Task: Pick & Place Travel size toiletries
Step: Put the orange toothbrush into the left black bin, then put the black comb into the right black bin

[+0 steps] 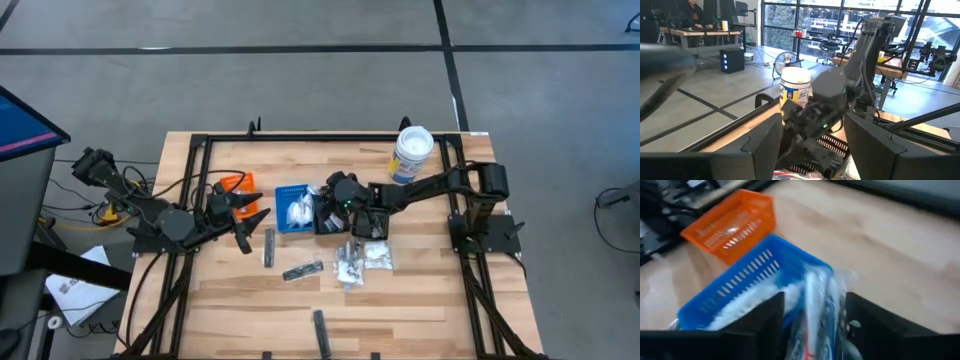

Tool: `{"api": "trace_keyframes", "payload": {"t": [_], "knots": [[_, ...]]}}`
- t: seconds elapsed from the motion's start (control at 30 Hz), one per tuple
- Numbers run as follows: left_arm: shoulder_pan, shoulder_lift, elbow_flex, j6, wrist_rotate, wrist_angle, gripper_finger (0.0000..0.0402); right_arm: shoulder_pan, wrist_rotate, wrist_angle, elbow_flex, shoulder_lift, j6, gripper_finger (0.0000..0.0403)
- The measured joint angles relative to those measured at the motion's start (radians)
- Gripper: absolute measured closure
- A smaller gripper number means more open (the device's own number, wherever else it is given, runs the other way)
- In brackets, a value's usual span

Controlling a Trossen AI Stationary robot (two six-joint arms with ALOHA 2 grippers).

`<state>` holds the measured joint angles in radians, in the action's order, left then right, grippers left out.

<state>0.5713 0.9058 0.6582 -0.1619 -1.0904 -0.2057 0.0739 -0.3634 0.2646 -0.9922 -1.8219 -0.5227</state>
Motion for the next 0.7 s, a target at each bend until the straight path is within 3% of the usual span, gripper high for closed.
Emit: {"api": "trace_keyframes", "payload": {"t": [0.1, 0.23, 0.47, 0.7], "knots": [[0.000, 0.000, 0.000, 0.000, 0.000, 0.004, 0.0193, -0.001, 0.005, -0.004, -0.028, 0.041, 0.099, 0.0148], [0.003, 0.000, 0.000, 0.000, 0.000, 0.006, 0.0193, -0.014, 0.063, -0.076, -0.055, 0.154, 0.194, 0.0114], [0.039, 0.000, 0.000, 0.005, 0.005, 0.007, 0.0193, -0.119, 0.238, -0.263, -0.061, 0.396, 0.184, 0.0107], [0.067, 0.000, 0.000, 0.007, 0.052, 0.013, 0.0193, -0.306, 0.238, -0.488, -0.060, 0.488, 0.026, 0.0107]]}}
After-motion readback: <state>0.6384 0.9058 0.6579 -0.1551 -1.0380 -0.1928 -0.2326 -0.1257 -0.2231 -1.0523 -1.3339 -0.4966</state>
